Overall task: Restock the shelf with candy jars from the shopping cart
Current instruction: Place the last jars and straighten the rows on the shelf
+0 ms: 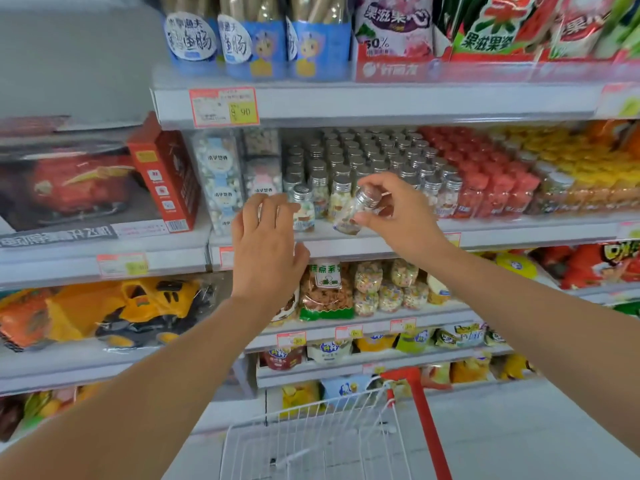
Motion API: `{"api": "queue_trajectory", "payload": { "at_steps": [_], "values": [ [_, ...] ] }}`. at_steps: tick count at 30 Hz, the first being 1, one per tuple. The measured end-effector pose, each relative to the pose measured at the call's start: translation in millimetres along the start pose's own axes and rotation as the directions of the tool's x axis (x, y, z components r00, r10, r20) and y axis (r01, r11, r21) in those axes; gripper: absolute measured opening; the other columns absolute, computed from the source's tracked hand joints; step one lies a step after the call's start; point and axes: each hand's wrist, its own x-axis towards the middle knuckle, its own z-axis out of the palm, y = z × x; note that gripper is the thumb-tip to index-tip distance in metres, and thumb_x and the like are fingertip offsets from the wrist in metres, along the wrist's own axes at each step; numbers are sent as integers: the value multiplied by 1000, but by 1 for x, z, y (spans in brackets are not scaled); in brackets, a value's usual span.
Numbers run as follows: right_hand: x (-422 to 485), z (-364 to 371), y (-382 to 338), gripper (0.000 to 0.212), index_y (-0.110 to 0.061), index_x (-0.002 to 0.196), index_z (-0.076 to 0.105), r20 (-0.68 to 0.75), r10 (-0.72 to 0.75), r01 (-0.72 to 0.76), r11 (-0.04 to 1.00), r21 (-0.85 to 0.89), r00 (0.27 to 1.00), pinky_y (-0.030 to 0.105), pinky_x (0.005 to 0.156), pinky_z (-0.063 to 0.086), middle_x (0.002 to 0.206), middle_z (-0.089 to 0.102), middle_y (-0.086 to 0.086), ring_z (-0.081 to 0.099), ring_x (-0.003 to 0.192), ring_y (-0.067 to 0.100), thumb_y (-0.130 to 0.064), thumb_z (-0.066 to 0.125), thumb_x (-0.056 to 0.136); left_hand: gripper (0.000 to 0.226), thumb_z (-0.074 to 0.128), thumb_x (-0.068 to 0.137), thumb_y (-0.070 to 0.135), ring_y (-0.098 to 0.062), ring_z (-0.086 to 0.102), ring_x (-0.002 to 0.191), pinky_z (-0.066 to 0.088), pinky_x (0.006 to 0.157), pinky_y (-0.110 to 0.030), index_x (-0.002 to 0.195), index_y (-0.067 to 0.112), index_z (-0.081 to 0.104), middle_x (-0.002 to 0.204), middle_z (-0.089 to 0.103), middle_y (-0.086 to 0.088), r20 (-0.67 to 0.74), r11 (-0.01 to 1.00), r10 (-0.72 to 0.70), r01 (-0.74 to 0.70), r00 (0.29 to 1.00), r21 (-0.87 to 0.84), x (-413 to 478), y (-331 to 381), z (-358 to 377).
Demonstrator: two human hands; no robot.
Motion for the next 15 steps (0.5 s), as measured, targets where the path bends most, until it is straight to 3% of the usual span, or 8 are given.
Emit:
{"api": "queue_trajectory", "payload": {
  "at_steps": [7, 9, 12, 15],
  "values": [
    [31, 22, 4, 46, -17, 119, 60, 37, -95, 100, 972, -212, 995, 39, 93, 45, 100, 60, -10, 57, 100, 16, -20, 79, 77, 55, 66, 81, 23, -38, 24, 137, 17, 109, -53, 133, 22, 50, 147, 34, -14, -15, 987, 12, -10, 1000, 160, 29, -7, 6],
    [38, 28, 6, 47, -20, 119, 60, 40, -120, 126, 931, -341, 992, 37, 94, 35, 104, 63, -10, 52, 109, 19, -26, 79, 76, 54, 69, 80, 25, -38, 24, 136, 17, 109, -54, 132, 25, 52, 148, 34, -14, -7, 980, 18, -16, 1000, 198, 35, -8, 11],
    [48, 33, 9, 46, -26, 122, 59, 36, -168, 166, 879, -447, 985, 29, 83, 17, 112, 65, -9, 44, 117, 18, -32, 75, 79, 53, 69, 82, 29, -39, 18, 138, 11, 109, -54, 132, 27, 53, 151, 29, -15, 13, 971, 1, -4, 1000, 238, 44, -8, 19],
    [58, 33, 11, 47, -29, 123, 59, 69, -215, 221, 850, -478, 974, 32, 84, 16, 113, 65, -9, 42, 119, 16, -37, 74, 80, 49, 70, 82, 31, -40, 17, 139, 12, 110, -55, 129, 29, 55, 152, 26, -15, 15, 965, -54, 48, 998, 258, 50, -6, 25]
  ]
}}
